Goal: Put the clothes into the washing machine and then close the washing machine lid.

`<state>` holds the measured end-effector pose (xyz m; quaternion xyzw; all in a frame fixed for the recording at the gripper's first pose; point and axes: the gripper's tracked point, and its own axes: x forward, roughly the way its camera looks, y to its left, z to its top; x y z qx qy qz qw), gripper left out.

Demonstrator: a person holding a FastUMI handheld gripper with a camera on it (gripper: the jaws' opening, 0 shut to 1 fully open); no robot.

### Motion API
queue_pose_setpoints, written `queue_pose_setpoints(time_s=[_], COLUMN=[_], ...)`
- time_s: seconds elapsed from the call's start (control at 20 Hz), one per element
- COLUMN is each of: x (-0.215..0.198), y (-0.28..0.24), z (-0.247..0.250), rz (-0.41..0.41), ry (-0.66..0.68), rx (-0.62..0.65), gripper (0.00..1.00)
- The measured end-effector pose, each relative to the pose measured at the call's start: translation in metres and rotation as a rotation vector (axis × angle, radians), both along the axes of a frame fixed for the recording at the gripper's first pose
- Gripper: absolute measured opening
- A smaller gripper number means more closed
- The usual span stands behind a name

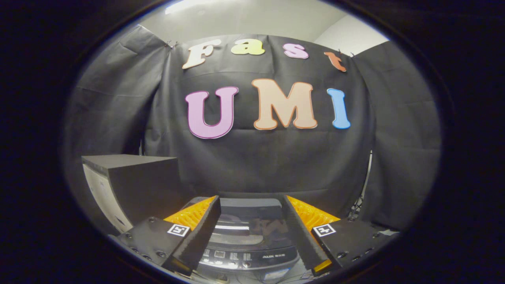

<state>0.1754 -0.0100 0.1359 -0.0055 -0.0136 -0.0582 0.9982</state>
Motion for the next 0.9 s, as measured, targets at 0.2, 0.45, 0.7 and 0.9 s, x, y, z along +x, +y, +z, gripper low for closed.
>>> queue_pose_setpoints(time_s=[0.2,0.45,0.7,0.9], x=[-0.035,-0.078,-0.12,-0.145], y=[-0.014,-0.013,0.008,0.013], z=[-0.012,-0.033,-0.064,-0.09], rz=[-0.002,0.032,0.105,0.121], ry=[-0.019,-0.03,-0.048,-0.009], rx=[0.013,0.01,-0.014,0.027], gripper=[0.97,0.97,0.97,0.97])
